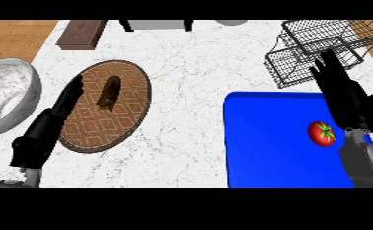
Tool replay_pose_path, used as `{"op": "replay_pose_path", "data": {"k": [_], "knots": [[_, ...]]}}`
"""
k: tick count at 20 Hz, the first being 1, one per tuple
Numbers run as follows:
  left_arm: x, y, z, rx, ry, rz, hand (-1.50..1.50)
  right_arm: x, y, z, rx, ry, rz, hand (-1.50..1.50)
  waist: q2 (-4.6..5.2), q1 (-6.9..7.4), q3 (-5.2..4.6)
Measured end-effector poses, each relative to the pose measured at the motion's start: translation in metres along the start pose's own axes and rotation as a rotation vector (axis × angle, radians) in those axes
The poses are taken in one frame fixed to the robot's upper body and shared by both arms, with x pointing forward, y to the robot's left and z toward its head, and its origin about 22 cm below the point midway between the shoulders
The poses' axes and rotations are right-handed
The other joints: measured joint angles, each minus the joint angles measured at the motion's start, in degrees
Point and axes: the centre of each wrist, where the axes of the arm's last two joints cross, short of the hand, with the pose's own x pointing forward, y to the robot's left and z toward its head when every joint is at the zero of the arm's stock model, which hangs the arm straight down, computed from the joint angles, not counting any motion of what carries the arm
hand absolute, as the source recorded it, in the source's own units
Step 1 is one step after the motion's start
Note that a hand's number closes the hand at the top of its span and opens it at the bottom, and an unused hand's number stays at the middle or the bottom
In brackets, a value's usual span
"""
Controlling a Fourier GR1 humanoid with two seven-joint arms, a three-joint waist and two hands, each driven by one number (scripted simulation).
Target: Pick the tomato from the tray and place it in the tiered basket
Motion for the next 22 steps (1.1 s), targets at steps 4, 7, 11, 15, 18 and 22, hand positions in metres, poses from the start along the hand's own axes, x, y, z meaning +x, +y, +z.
{"op": "replay_pose_path", "data": {"k": [4, 7, 11, 15, 18, 22], "knots": [[0.004, -0.009, -0.002, 0.008, 0.023, 0.082, 0.00, 0.007, -0.022, 0.010, 0.125, -0.174, -0.043, 1.50, 1.83, -1.63, -1.10], [-0.001, -0.022, -0.004, 0.006, 0.075, 0.197, 0.00, 0.018, -0.048, 0.017, 0.149, -0.326, -0.019, -1.50, 2.62, -3.41, -1.50], [0.000, -0.044, -0.012, -0.037, 0.111, 0.318, 0.00, -0.018, -0.102, 0.037, -0.066, -0.391, -0.067, -1.50, 3.42, -3.28, -1.66], [0.004, -0.058, -0.022, -0.068, 0.130, 0.369, 0.00, -0.046, -0.129, 0.061, -0.012, -0.498, 0.008, -1.50, 3.41, -2.32, -1.79], [0.006, -0.059, -0.031, -0.076, 0.145, 0.382, 0.00, -0.047, -0.146, 0.078, 0.060, -0.515, 0.138, -1.50, 3.27, -2.22, -1.93], [0.004, -0.055, -0.035, -0.077, 0.153, 0.383, 0.00, -0.024, -0.169, 0.099, 0.079, -0.473, 0.373, -1.50, 3.02, -2.44, -2.10]]}}
